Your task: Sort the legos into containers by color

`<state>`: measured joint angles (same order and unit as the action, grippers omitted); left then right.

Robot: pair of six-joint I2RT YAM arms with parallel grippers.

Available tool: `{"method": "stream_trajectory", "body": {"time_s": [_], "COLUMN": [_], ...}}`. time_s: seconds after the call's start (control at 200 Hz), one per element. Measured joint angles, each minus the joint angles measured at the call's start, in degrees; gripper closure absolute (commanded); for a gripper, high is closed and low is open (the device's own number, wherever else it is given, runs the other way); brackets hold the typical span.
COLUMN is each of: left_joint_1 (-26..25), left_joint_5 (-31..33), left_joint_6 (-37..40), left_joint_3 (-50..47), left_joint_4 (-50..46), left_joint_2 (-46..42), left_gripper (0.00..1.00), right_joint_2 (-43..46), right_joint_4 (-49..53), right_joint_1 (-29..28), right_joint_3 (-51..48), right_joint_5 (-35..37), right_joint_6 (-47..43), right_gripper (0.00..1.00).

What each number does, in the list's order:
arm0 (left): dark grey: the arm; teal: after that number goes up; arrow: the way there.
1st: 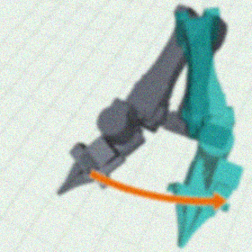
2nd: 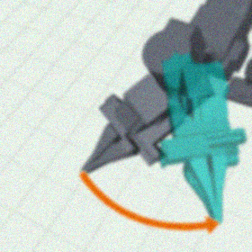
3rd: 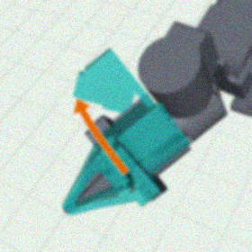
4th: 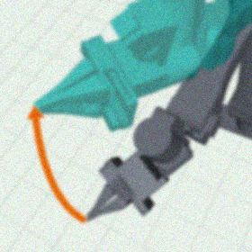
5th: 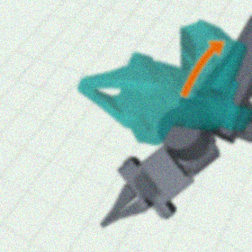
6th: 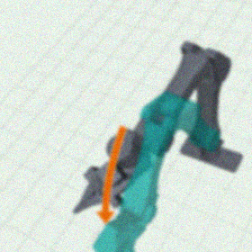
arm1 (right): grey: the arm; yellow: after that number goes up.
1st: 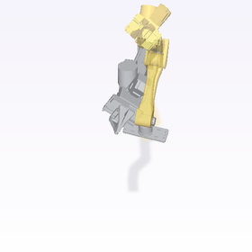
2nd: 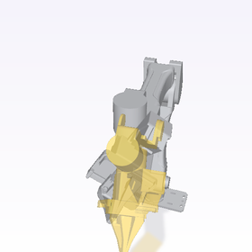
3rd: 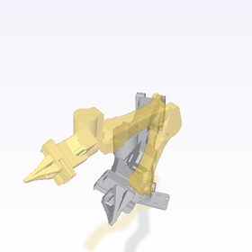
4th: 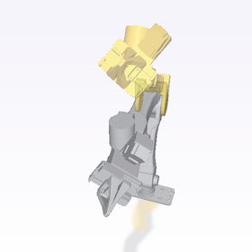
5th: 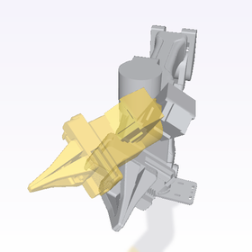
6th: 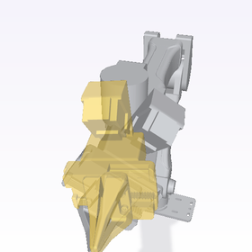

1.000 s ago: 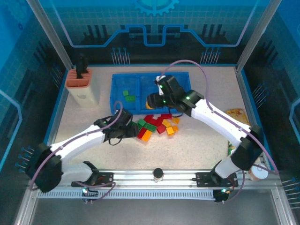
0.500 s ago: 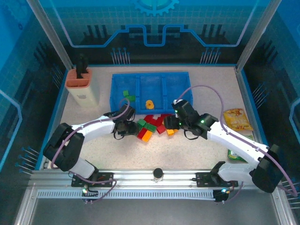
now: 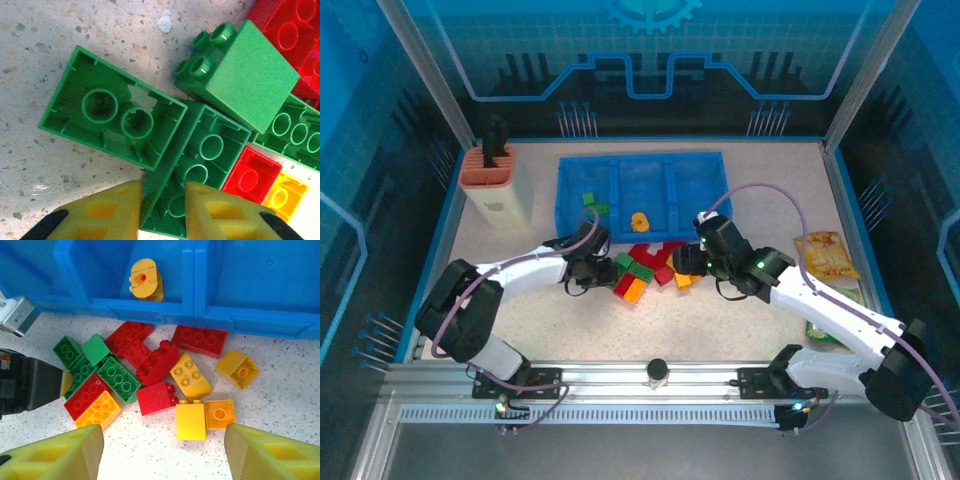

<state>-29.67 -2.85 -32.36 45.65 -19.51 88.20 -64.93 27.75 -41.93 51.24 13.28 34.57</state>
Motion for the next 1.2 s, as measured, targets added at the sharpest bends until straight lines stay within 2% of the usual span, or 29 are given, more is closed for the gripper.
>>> {"method": "stream_trajectory", "body": {"time_s": [0.33,0.475,0.68,0.76,0.845,0.965,1.196], "left_joint_1": [0.00,0.00,-0.46,-0.72,-0.76,-0.76,-0.83], "left_joint_5": [0.63,0.72,0.94,1.07,1.07,0.85,0.22], "left_joint_6": [0.00,0.85,2.38,2.54,2.51,2.45,2.32], "left_joint_3": [-0.11,-0.11,-0.11,-0.11,-0.11,-0.46,-3.78], "left_joint_4": [-4.00,-4.94,-5.75,-5.75,-5.73,-5.22,-4.20], "left_joint_2": [-7.04,-10.14,-8.50,-7.21,-6.80,-6.97,-9.31], "left_gripper": [0.76,0.55,0.51,0.50,0.50,0.43,0.43], "right_joint_2": [0.74,0.37,-2.47,-5.75,-13.25,-22.58,-30.84], "right_joint_4": [-0.44,-1.29,-3.06,-3.28,-2.40,-0.94,2.64], "right_joint_1": [0.00,0.00,-0.02,-0.07,-0.42,-1.27,-3.98], "right_joint_3": [-3.78,-4.57,-4.59,-3.48,0.61,6.03,10.69], "right_joint_5": [-0.02,-0.02,-1.33,-2.58,-3.41,-3.04,-1.60], "right_joint_6": [1.05,1.27,0.68,-0.70,-2.80,-5.35,-8.33], "right_gripper": [0.34,0.34,0.30,0.29,0.30,0.30,0.35]}}
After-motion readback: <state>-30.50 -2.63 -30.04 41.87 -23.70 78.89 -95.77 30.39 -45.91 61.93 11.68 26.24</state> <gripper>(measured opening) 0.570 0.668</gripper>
